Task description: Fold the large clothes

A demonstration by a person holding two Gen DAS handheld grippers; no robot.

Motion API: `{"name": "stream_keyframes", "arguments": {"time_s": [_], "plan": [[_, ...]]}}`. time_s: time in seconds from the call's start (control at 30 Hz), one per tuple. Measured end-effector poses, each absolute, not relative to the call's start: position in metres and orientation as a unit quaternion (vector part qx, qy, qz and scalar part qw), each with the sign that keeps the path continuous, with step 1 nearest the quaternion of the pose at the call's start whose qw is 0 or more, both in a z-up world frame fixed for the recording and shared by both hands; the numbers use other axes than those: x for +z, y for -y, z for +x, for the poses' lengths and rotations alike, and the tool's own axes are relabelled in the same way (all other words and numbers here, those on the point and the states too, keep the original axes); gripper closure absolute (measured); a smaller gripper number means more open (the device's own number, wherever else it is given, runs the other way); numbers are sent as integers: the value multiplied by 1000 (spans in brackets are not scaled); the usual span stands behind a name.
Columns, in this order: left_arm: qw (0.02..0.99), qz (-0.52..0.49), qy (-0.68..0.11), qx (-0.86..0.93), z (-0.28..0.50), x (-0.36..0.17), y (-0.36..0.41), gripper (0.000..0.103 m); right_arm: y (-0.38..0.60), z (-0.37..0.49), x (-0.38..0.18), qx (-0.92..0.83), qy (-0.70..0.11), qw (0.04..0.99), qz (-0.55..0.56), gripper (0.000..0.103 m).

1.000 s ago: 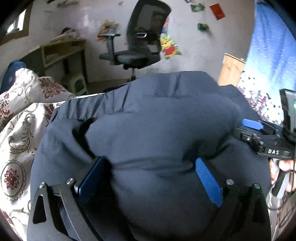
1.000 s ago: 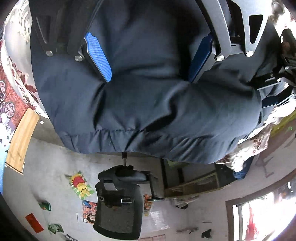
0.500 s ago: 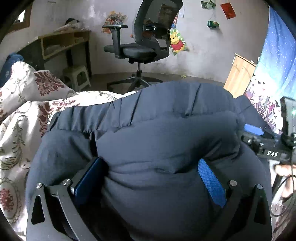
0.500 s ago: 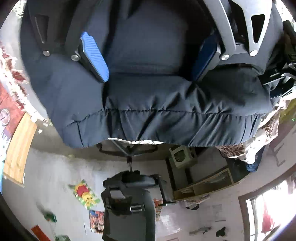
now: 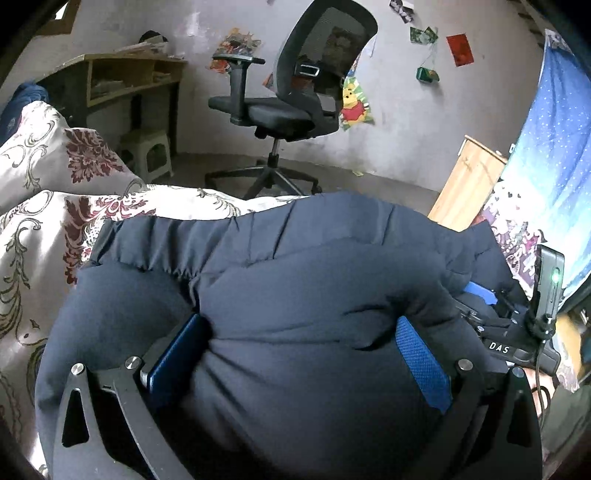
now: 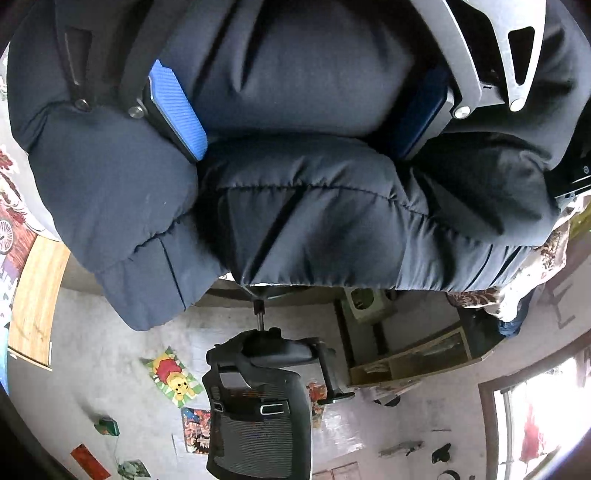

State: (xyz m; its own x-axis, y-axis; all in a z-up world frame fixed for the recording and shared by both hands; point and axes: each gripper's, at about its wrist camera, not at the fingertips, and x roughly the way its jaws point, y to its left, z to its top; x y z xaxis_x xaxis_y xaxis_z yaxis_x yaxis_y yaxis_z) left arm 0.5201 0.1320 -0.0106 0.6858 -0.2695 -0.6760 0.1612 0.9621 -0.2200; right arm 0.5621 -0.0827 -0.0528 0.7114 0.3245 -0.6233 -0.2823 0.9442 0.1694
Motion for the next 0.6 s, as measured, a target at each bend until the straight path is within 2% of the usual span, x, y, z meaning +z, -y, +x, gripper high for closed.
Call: {"name": "stream_keyframes", "arguments": {"time_s": [0.6], "plan": [[918, -29, -386, -82, 514, -25, -115, 1, 95, 563, -51, 190, -337, 920, 62, 1]]}}
